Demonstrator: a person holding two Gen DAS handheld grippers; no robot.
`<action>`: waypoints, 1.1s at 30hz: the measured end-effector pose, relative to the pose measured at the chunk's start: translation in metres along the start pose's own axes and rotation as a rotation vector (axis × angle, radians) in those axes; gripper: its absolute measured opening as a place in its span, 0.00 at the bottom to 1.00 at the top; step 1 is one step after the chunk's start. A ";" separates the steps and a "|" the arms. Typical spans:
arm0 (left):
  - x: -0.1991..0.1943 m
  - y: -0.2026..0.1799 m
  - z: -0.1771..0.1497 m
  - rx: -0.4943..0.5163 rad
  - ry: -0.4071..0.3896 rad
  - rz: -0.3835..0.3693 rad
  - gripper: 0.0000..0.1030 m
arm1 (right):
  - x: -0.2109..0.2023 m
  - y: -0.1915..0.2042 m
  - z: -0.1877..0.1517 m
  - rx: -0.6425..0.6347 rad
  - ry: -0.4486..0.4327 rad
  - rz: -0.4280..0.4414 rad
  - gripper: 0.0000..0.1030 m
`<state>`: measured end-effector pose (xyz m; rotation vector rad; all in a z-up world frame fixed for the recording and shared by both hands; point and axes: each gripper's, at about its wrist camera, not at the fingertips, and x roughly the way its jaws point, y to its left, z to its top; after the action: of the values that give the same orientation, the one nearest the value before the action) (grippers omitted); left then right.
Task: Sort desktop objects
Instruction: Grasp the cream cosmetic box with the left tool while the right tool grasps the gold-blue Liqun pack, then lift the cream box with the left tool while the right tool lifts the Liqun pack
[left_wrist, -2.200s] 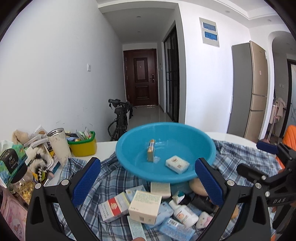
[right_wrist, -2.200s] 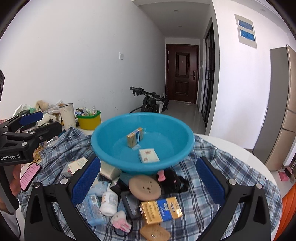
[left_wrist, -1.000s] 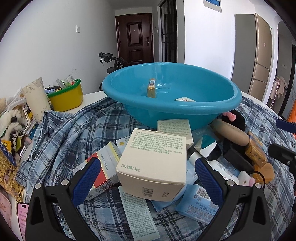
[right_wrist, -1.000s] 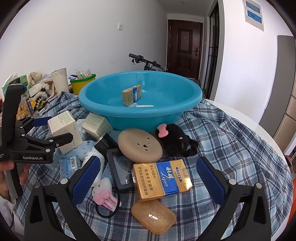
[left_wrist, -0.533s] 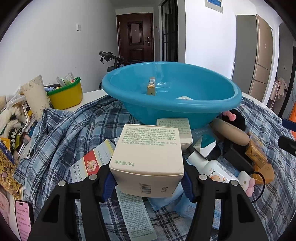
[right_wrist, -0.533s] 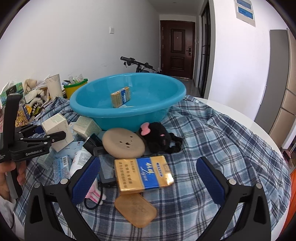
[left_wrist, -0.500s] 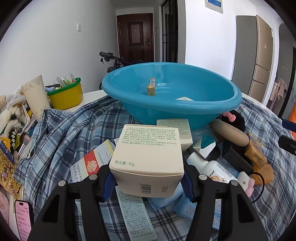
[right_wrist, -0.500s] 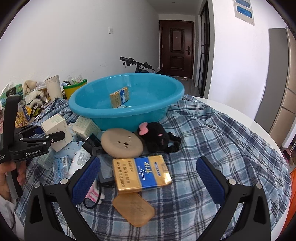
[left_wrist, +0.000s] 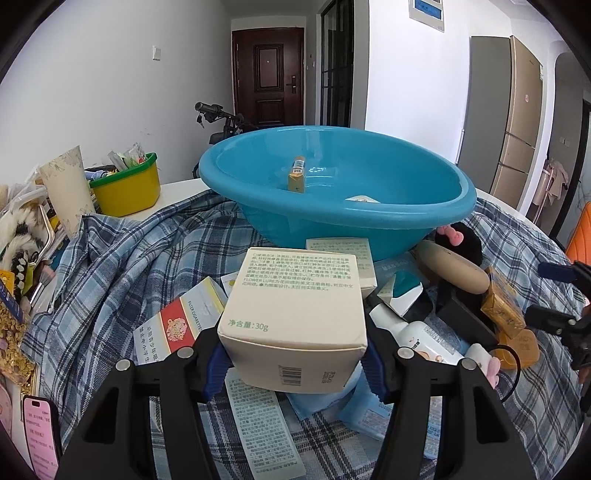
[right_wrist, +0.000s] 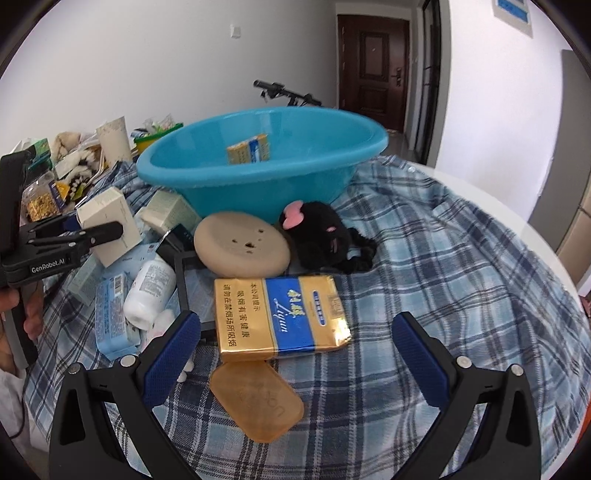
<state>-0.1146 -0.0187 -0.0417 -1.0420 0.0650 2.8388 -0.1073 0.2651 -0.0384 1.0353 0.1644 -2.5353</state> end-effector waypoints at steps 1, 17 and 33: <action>0.000 0.000 0.000 -0.001 -0.001 -0.002 0.61 | 0.005 -0.001 0.001 -0.004 0.012 0.015 1.00; 0.002 0.001 -0.004 -0.006 -0.001 -0.025 0.61 | 0.047 -0.019 0.001 0.033 0.095 0.169 1.00; 0.001 0.006 -0.003 -0.034 -0.002 -0.036 0.61 | 0.032 -0.019 0.005 0.060 0.045 0.187 0.85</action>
<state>-0.1141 -0.0252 -0.0446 -1.0366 -0.0027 2.8180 -0.1385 0.2716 -0.0578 1.0785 0.0040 -2.3627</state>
